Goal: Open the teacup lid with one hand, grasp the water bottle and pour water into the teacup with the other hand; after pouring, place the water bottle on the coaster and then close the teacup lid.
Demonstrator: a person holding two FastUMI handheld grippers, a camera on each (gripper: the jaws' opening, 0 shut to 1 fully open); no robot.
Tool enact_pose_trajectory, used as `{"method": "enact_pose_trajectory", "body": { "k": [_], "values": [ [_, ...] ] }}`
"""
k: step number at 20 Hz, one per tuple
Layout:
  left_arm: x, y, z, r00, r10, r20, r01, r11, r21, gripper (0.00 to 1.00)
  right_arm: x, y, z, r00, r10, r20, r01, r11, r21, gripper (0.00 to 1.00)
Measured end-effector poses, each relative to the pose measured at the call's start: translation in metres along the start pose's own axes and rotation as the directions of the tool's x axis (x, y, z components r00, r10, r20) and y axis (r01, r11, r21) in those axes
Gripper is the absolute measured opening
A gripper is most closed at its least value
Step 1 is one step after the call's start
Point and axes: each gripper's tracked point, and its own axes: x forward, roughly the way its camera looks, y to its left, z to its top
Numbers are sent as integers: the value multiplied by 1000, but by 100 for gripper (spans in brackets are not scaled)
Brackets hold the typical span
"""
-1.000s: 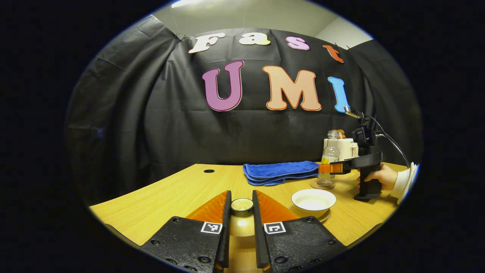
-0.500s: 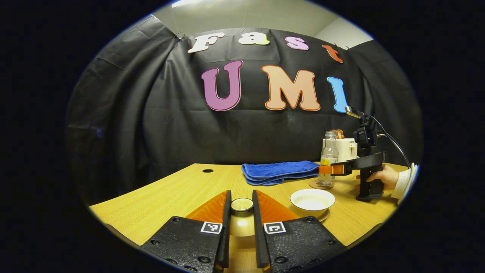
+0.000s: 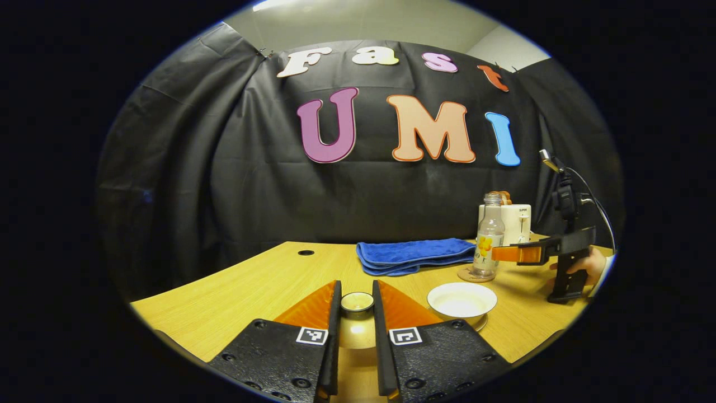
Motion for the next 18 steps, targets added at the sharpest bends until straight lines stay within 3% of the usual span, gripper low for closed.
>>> {"method": "enact_pose_trajectory", "body": {
  "k": [9, 11, 12, 18],
  "values": [
    [28, -63, 0, 992, -126, 4, 126, 992, -2, 25, -65, -22, 6, 995, 1, 97, 7, 997, -81, 88],
    [31, -78, 0, 985, -172, 3, 172, 985, -1, 25, -75, -25, 9, 992, 9, 122, 0, 997, -78, 85],
    [31, -86, 0, 981, -196, 4, 196, 981, -3, 25, -79, -28, 10, 991, 12, 130, -2, 997, -76, 90],
    [30, -112, 1, 953, -302, 2, 302, 953, -1, 25, -101, -39, 19, 980, 13, 200, 3, 997, -80, 85]
  ]
}}
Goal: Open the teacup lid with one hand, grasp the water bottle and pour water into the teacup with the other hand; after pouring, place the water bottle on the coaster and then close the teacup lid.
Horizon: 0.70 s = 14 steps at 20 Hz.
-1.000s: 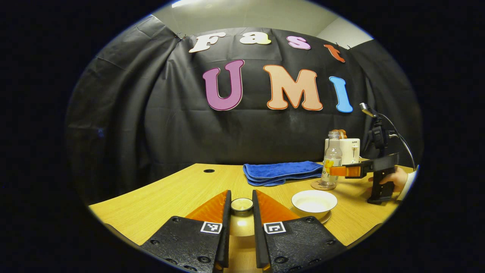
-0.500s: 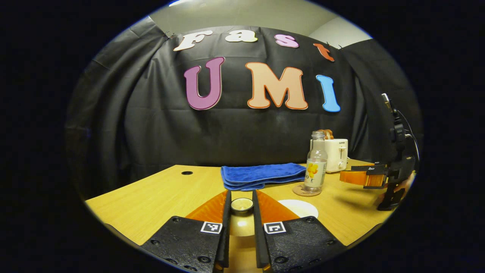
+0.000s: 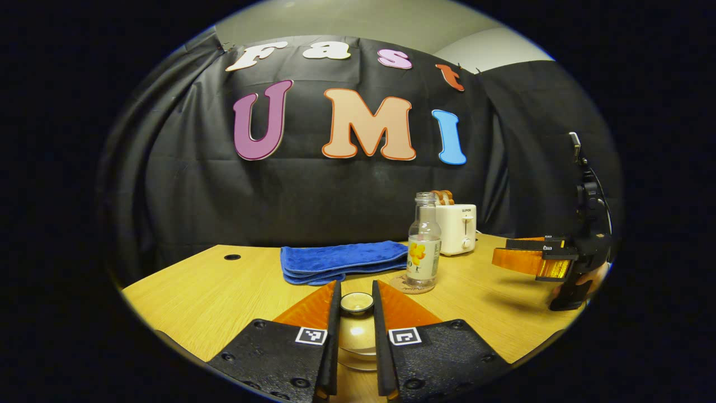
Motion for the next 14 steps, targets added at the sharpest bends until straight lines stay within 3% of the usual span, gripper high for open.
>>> {"method": "enact_pose_trajectory", "body": {
  "k": [6, 7, 8, 11, 14],
  "values": [
    [5, -9, -10, 997, -53, -59, 54, 998, 27, 28, -8, -4, 6, 999, -11, 40, 12, 1000, -2, 84],
    [6, -10, -11, 997, -53, -64, 55, 998, 28, 28, -9, -5, 5, 999, -11, 39, 11, 1000, -1, 90],
    [7, -10, -10, 996, -56, -63, 58, 998, 27, 29, -9, -5, 5, 999, -9, 39, 9, 1000, -1, 84],
    [3, -8, -7, 998, -48, -49, 49, 999, 21, 31, -9, -5, 6, 999, -10, 41, 10, 1000, -2, 84],
    [1, -3, -4, 999, -30, -26, 30, 1000, 7, 45, -8, -6, 6, 999, -13, 41, 13, 1000, -2, 87]
  ]
}}
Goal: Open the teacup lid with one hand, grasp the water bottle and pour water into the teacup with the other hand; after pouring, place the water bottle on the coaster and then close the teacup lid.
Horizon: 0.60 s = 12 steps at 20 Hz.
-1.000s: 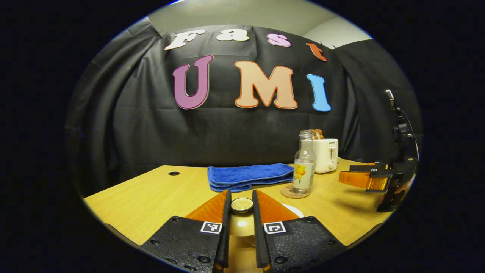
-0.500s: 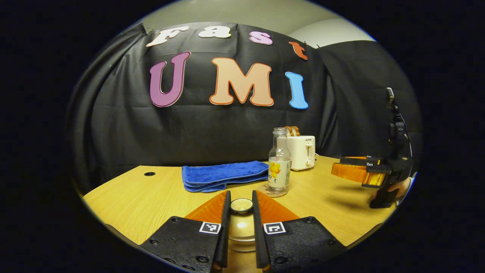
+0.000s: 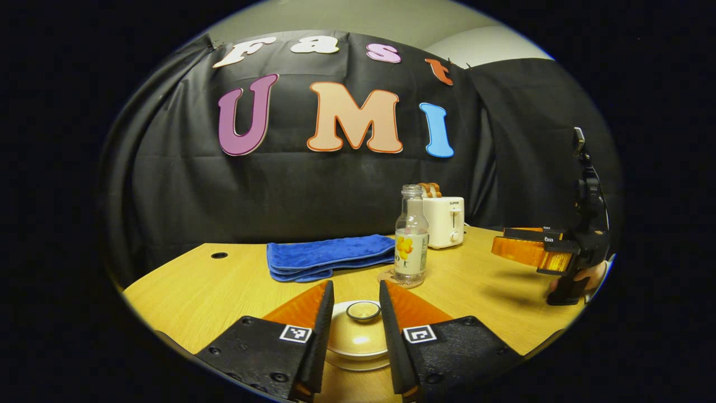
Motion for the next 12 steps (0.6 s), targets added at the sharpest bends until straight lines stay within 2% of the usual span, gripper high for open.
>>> {"method": "enact_pose_trajectory", "body": {
  "k": [1, 2, 3, 6, 8, 11, 12],
  "values": [
    [-2, -1, 0, 1000, 3, 4, -3, 1000, -3, 49, -1, -1, 0, 1000, -2, 0, 2, 1000, 0, 86],
    [-2, 0, 0, 1000, 9, 7, -9, 1000, -6, 59, -1, -1, 0, 1000, -3, 0, 3, 1000, 0, 85],
    [-4, 1, 0, 1000, 15, 11, -15, 1000, -8, 63, -1, -1, 1, 1000, -5, 0, 5, 1000, 0, 85],
    [-9, 7, 4, 998, 48, 27, -48, 999, -7, 89, -1, -2, 1, 1000, -13, 1, 13, 1000, 0, 84],
    [-14, 13, 2, 997, 79, 26, -79, 997, -8, 96, -1, -5, 2, 1000, -27, 2, 27, 1000, -1, 85],
    [-24, 24, 2, 991, 132, 28, -132, 991, -9, 96, -1, -9, 2, 999, -44, 4, 44, 999, -1, 84],
    [-29, 30, 3, 988, 152, 30, -152, 988, -8, 96, -2, -9, 3, 999, -48, 6, 48, 999, -2, 87]
  ]
}}
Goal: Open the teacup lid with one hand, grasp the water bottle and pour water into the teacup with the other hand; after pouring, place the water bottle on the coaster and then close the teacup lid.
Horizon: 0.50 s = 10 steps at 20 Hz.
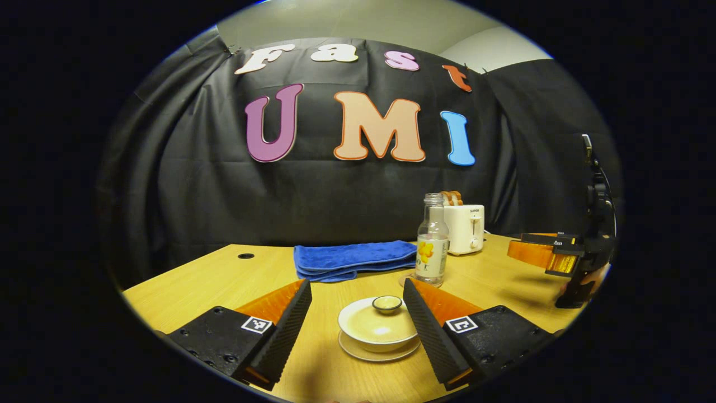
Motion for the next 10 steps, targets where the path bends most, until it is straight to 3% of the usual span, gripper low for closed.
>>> {"method": "enact_pose_trajectory", "body": {
  "k": [5, 10],
  "values": [
    [-16, 26, 0, 995, 98, 3, -98, 995, -1, 96, -1, -1, -1, 1000, -3, 1, 3, 1000, -1, 84],
    [-16, 26, 0, 994, 106, 4, -106, 994, 3, 95, 0, -8, -3, 1000, -7, 2, 7, 1000, 1, 84]
  ]
}}
